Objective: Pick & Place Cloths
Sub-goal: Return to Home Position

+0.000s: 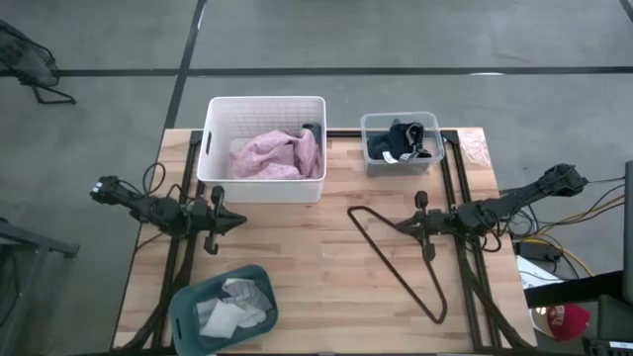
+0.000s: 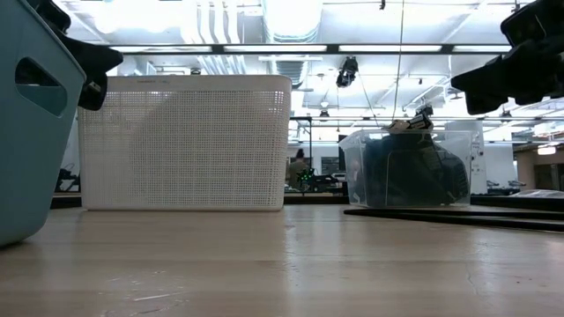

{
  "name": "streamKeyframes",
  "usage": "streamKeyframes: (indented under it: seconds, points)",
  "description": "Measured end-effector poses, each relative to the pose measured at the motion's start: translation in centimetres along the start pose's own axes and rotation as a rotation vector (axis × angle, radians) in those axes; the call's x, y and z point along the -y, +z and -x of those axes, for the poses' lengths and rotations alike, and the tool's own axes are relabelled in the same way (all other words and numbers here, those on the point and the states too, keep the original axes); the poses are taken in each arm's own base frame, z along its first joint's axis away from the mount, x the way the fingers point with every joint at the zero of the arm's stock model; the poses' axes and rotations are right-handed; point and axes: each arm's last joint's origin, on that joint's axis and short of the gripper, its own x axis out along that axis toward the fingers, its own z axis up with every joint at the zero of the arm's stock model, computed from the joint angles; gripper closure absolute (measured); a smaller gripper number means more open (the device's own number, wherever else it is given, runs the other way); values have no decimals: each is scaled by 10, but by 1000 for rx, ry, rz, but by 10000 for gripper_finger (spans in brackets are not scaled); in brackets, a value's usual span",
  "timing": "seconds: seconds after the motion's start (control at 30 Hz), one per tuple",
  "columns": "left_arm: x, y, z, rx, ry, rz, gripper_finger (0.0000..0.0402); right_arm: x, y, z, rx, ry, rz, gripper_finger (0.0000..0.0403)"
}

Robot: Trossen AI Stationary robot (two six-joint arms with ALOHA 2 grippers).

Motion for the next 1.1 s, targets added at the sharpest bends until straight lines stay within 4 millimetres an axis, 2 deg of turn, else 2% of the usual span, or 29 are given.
streamKeyframes:
  seconds: [0.2, 0.67, 0.77, 0.97, 1.1]
  points:
    - [1, -4, -2, -30, 4, 7, 375, 0, -1, 0, -12, 0, 105, 394]
    - [2, -11, -7, -103, 7, -42, 378, 0, -2, 0, -18, 0, 39, 394]
    - [2, -9, -7, -82, 15, -41, 376, 0, -3, 0, -26, 0, 30, 394]
    - [3, 11, -5, 14, 1, -59, 379, 0, 3, 0, 27, 1, -7, 394]
    - [3, 16, -3, 42, -23, -69, 378, 0, 3, 0, 25, 1, 1, 394]
